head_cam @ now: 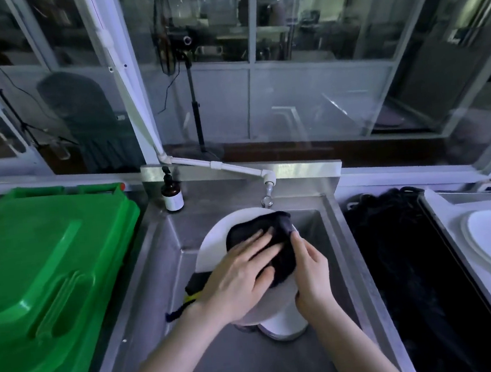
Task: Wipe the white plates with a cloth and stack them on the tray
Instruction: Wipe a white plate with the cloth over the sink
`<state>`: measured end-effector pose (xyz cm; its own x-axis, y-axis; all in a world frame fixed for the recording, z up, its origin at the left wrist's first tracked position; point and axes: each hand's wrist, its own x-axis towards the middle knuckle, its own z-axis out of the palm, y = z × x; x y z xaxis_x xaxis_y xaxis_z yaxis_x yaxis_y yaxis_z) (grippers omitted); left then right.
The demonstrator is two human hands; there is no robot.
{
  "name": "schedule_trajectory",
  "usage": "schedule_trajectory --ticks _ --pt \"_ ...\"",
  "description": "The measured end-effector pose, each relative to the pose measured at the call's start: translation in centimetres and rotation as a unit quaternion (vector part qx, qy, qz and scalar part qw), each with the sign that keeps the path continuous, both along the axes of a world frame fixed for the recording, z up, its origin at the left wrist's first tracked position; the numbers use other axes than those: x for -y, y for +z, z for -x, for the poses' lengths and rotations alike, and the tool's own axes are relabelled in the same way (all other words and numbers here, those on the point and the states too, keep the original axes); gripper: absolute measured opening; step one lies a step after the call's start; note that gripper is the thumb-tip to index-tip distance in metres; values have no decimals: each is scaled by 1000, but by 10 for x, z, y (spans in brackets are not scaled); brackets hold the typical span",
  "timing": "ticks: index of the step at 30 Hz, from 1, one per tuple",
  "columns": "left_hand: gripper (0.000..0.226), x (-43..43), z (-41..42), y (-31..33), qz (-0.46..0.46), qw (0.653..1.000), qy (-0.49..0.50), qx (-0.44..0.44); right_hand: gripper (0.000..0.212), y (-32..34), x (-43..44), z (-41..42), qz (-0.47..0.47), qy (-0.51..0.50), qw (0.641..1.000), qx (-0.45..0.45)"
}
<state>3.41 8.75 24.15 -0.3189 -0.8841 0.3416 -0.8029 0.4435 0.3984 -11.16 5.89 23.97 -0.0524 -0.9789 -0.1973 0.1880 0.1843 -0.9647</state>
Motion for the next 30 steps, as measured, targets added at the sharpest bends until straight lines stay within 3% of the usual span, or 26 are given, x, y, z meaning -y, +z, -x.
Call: schedule_trajectory --ticks 5,8,12,15,20,25,30 --pt "42 14 -42 -2 -14 989 134 -56 45 22 16 -5 21 -68 997 4" --pt "42 0 -41 -6 33 996 78 -36 43 28 22 -8 21 -89 996 3" --pt "53 -8 -13 -7 5 1000 -10 -17 28 21 15 -21 8 -67 998 2" --pt "57 22 -6 1 -45 997 47 -32 24 14 6 -31 -19 -46 999 7" --pt "52 53 -36 8 -93 986 140 -23 40 29 15 -15 -4 -97 995 -1" --pt "57 10 -16 16 -30 997 76 -16 38 46 38 11 2 -108 994 7" --pt "57 5 38 25 -28 1000 1 -10 34 33 31 9 -16 -67 997 28"
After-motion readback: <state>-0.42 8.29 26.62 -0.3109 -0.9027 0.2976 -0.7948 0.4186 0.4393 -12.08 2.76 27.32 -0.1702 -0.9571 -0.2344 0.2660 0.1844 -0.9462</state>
